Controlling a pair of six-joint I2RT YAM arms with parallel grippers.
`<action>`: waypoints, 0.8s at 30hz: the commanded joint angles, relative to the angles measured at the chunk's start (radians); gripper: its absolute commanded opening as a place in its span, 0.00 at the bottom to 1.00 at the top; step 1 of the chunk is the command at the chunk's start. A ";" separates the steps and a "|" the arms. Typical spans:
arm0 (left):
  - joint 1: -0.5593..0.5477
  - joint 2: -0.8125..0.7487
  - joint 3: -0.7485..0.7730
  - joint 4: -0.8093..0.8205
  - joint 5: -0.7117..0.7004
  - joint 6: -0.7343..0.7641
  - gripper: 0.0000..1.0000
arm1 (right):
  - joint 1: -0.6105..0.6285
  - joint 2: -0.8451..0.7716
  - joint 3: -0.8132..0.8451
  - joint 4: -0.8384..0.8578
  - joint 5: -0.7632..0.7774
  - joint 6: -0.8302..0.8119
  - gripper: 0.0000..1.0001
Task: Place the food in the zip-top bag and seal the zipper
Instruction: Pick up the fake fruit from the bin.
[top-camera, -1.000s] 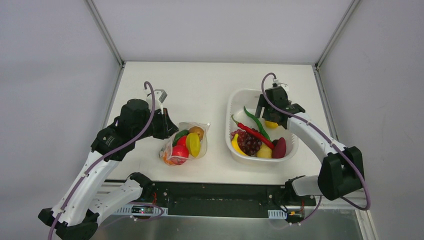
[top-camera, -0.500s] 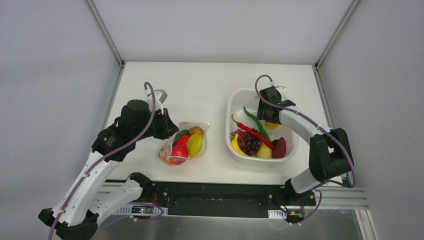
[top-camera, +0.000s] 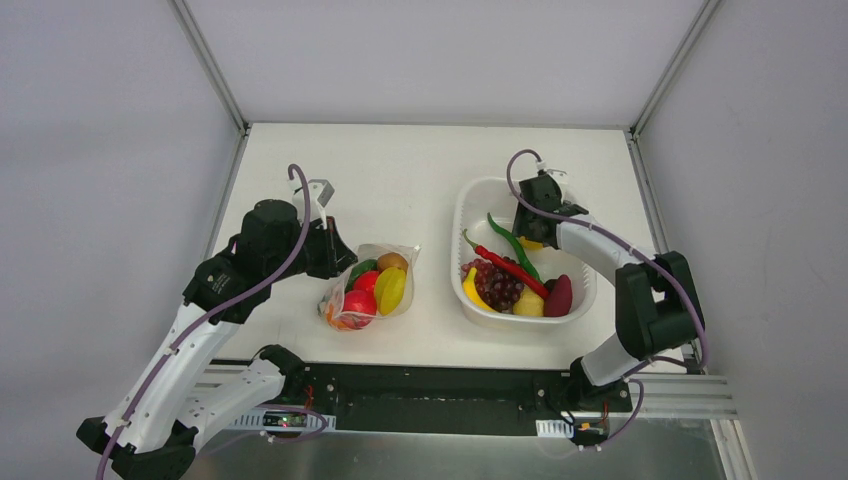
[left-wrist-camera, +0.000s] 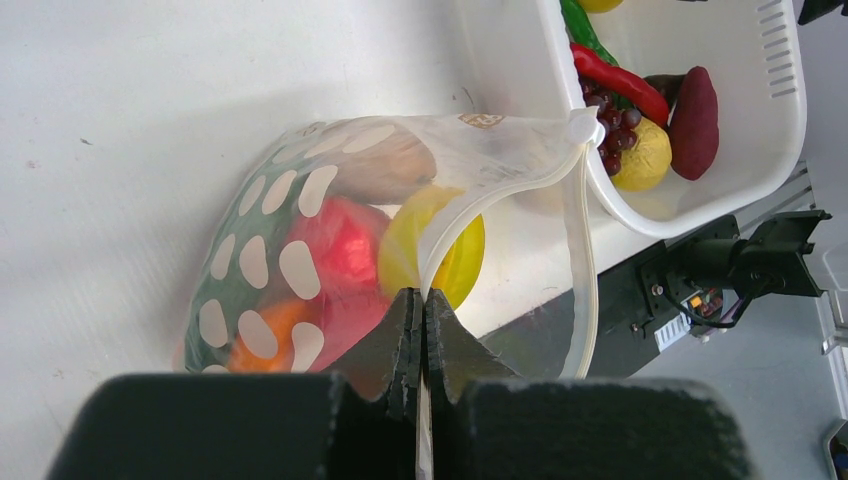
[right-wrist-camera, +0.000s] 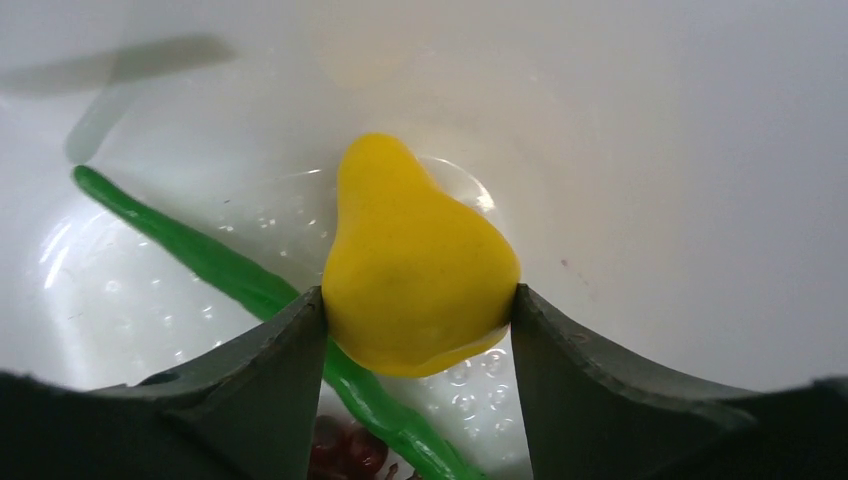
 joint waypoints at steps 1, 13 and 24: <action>0.008 -0.018 -0.011 0.020 -0.020 -0.023 0.00 | -0.005 -0.147 -0.046 0.086 -0.123 0.009 0.36; 0.008 0.006 -0.010 0.044 -0.006 -0.034 0.00 | -0.004 -0.502 -0.094 0.157 -0.573 0.140 0.36; 0.008 0.013 -0.013 0.058 -0.004 -0.045 0.00 | 0.280 -0.601 -0.057 0.336 -0.893 0.207 0.35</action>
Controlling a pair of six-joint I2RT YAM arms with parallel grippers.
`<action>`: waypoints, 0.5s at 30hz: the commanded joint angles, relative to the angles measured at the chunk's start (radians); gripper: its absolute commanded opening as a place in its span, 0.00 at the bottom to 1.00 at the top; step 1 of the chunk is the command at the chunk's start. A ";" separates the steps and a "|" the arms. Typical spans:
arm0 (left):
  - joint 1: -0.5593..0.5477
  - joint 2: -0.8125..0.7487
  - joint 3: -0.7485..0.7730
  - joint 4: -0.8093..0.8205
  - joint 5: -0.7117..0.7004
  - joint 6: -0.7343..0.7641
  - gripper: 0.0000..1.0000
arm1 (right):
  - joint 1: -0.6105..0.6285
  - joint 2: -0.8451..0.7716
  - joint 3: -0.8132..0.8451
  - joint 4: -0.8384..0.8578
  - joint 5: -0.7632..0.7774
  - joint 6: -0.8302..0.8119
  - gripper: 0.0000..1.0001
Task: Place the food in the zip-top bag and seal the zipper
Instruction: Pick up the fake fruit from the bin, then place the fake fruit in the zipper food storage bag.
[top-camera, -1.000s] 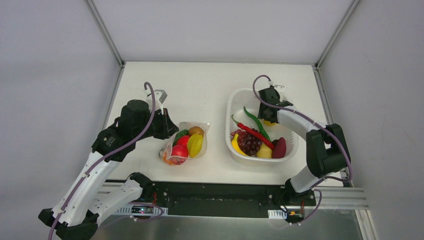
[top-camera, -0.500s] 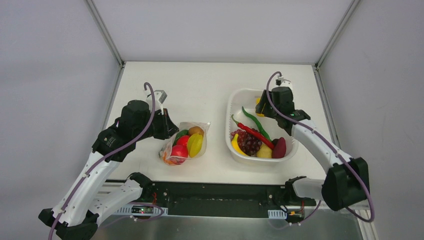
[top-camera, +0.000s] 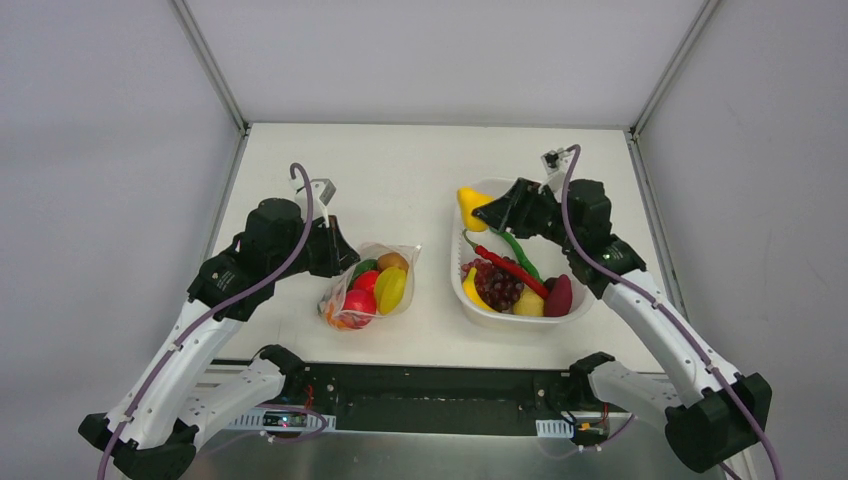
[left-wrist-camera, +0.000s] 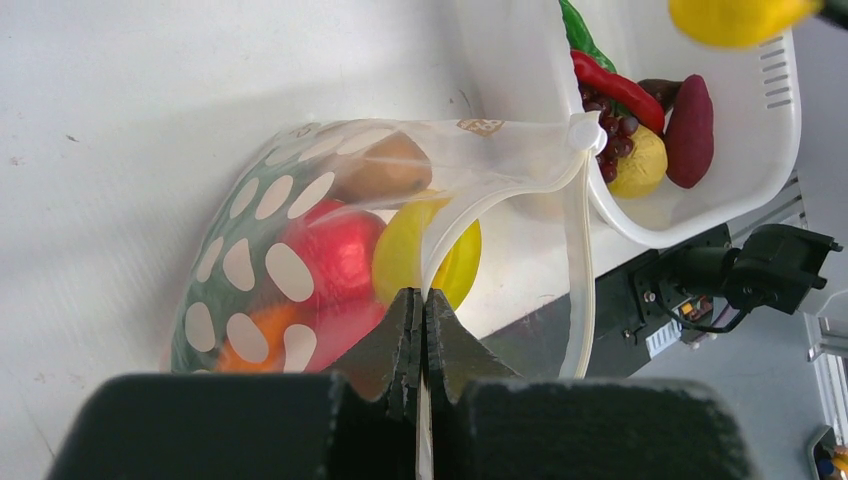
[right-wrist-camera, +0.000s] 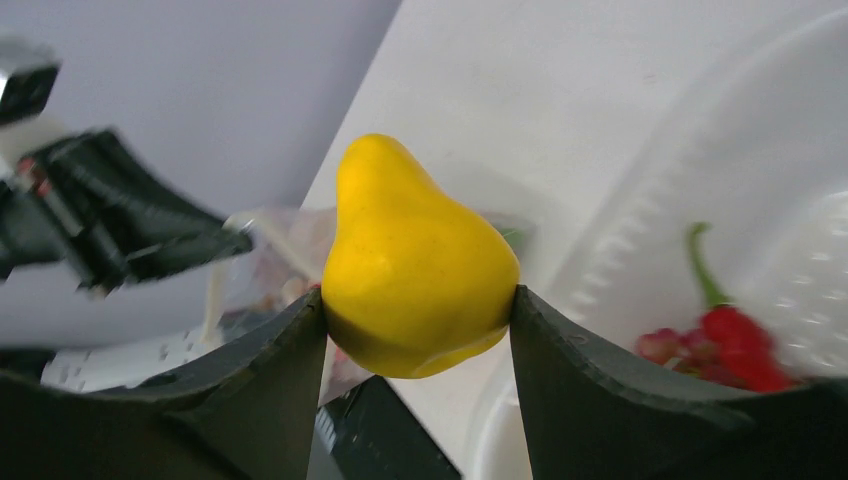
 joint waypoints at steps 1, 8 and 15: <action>0.008 -0.001 0.001 0.036 -0.006 -0.019 0.00 | 0.173 -0.019 0.056 0.098 -0.088 -0.015 0.35; 0.008 -0.003 0.005 0.029 -0.017 -0.025 0.00 | 0.408 0.085 0.129 0.074 0.008 -0.114 0.35; 0.008 -0.010 0.011 0.017 -0.035 -0.031 0.00 | 0.574 0.257 0.289 -0.127 0.305 -0.271 0.38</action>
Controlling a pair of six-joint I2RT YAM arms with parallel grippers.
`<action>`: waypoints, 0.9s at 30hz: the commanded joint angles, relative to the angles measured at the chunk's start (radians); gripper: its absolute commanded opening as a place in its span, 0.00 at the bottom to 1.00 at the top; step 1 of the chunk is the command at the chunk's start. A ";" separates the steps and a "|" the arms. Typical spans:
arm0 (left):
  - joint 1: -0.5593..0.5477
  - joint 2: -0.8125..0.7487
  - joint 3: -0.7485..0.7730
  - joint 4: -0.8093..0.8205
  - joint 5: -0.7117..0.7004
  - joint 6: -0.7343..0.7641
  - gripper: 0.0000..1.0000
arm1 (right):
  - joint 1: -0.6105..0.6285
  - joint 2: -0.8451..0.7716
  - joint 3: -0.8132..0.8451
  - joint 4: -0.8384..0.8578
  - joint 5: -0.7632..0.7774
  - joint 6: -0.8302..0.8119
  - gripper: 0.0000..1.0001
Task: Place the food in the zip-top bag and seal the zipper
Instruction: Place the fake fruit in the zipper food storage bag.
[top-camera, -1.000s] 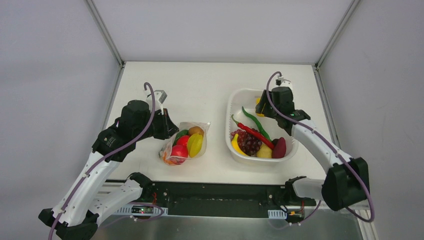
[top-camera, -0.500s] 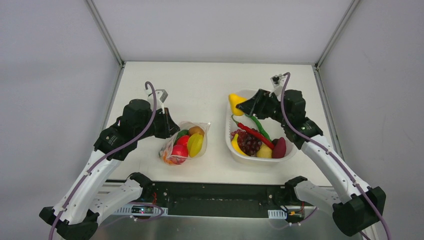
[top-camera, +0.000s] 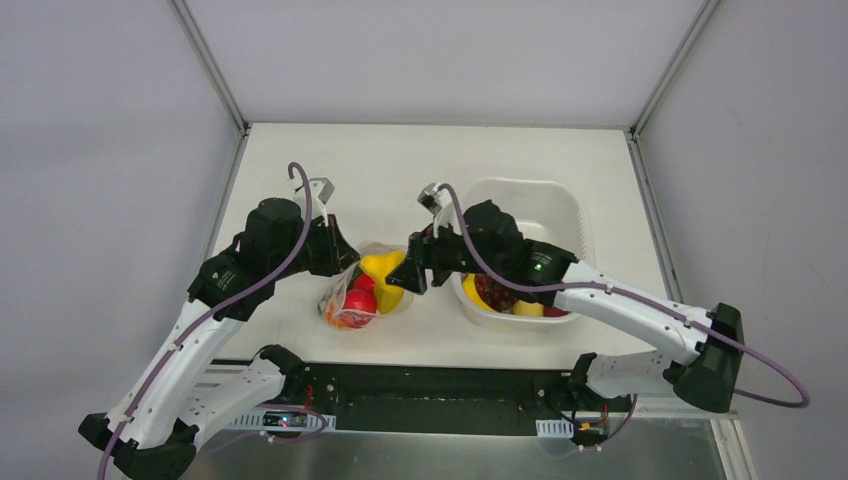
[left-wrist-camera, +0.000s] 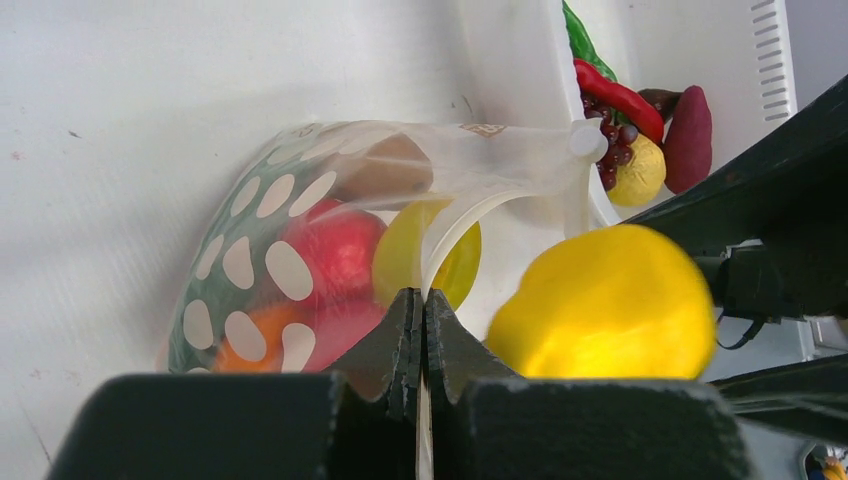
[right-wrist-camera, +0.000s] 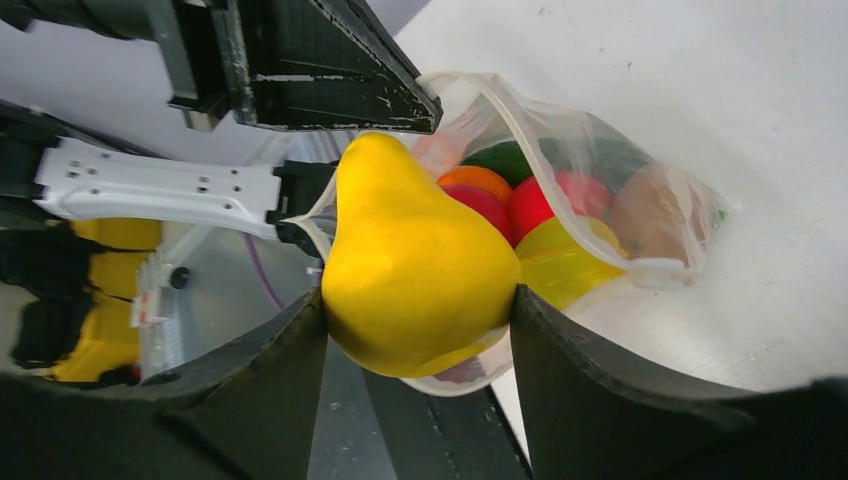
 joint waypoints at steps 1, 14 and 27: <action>0.008 -0.012 0.014 0.015 -0.031 -0.012 0.00 | 0.064 0.076 0.103 -0.084 0.251 -0.109 0.38; 0.008 -0.028 0.017 0.026 -0.085 -0.037 0.00 | 0.142 0.318 0.332 -0.158 0.433 -0.140 0.63; 0.008 -0.062 0.006 -0.002 -0.152 -0.022 0.00 | 0.137 0.064 0.181 -0.012 0.312 -0.117 0.84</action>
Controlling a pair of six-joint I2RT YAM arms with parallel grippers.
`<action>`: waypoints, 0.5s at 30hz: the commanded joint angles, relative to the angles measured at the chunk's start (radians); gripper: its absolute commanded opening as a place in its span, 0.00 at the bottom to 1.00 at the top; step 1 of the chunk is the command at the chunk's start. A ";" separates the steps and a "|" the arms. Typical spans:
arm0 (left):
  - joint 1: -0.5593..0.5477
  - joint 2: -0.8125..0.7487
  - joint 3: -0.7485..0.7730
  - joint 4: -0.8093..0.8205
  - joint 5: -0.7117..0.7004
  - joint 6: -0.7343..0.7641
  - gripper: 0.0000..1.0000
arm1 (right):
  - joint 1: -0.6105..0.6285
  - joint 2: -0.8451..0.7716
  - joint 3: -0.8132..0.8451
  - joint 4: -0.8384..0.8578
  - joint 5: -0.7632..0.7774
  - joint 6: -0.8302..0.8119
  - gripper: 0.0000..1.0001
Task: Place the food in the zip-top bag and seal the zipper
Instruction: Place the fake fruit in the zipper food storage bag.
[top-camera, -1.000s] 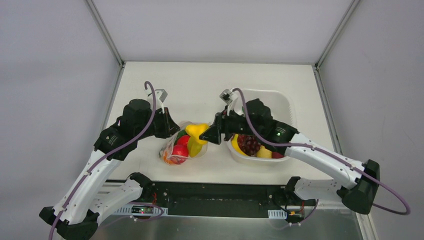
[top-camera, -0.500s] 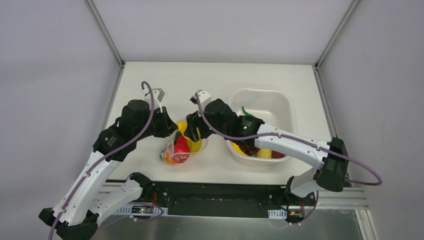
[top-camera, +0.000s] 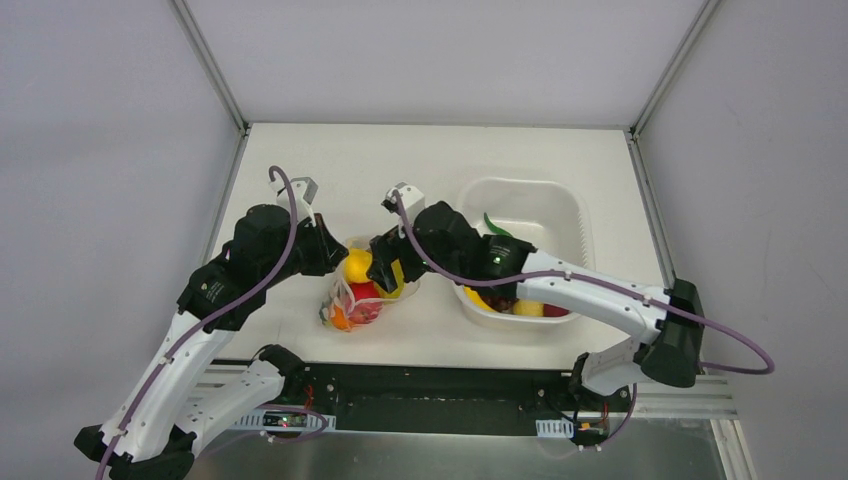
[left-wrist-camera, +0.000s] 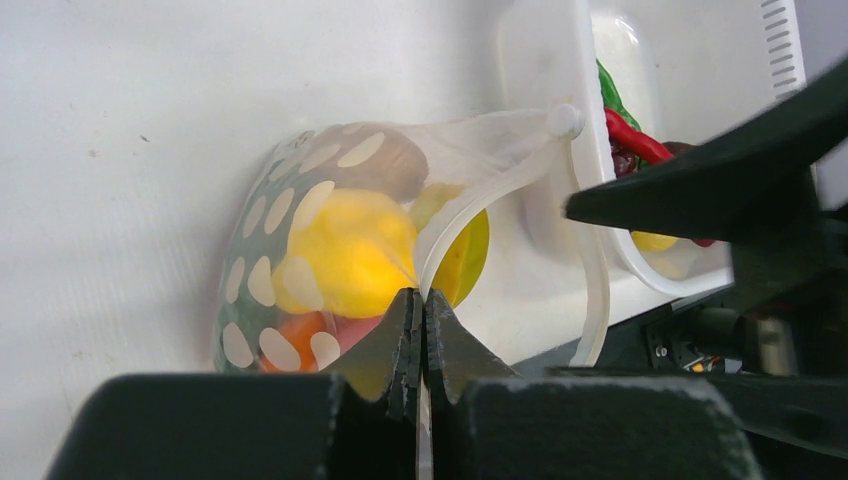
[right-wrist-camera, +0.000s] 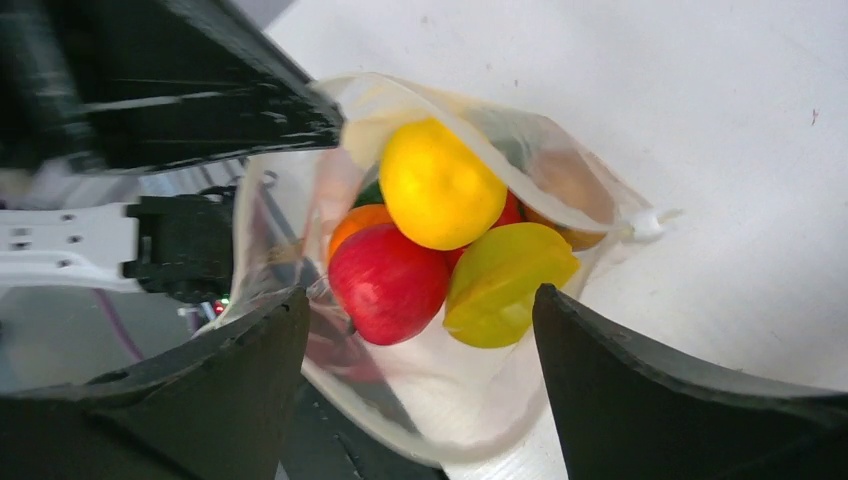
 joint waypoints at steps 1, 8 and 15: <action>0.008 -0.009 0.006 0.002 -0.031 0.015 0.00 | -0.003 -0.224 -0.089 0.176 -0.020 0.000 0.84; 0.008 -0.013 0.015 0.007 0.094 0.139 0.00 | -0.279 -0.411 -0.319 0.225 -0.110 -0.028 0.76; 0.008 0.062 0.119 -0.035 0.424 0.250 0.00 | -0.418 -0.487 -0.506 0.279 -0.438 -0.269 0.76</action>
